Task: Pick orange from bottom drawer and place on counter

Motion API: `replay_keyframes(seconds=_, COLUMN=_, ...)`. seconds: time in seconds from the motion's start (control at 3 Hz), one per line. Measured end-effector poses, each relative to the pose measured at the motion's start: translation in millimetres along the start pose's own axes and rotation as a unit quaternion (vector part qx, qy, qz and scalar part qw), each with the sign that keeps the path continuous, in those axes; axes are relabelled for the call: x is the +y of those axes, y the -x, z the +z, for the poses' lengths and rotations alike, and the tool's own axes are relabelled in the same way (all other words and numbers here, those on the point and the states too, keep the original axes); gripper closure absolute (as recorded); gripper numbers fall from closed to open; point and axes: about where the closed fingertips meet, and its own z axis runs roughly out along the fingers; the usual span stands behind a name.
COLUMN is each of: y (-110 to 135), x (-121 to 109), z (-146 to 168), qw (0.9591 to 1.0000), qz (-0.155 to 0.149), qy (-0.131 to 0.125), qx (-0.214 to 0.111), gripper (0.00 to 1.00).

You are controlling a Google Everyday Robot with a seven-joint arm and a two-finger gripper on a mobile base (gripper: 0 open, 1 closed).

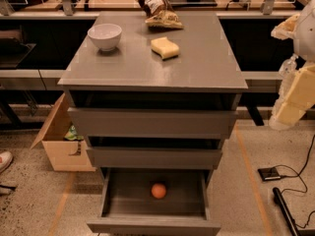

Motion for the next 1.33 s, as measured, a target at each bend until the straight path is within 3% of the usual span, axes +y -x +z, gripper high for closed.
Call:
replay_keyframes(seconds=0.33, y=0.0, x=0.0, z=0.0, qw=1.0000, qz=0.000, qy=0.000, qx=0.000, gripper=0.00)
replay_keyframes(seconds=0.67, y=-5.7, x=7.8, z=28.2, qw=0.9996, qz=0.019, qy=0.021, qx=-0.008, gripper=0.00)
replay_keyframes(seconds=1.0, y=-13.0, x=28.9, z=85.4, qw=0.9945, qz=0.071, qy=0.068, qx=-0.035, gripper=0.00)
replay_keyframes(seconds=1.33, y=-9.2, x=58.0, z=142.5, qw=0.9837, qz=0.125, qy=0.107, qx=-0.072, gripper=0.00)
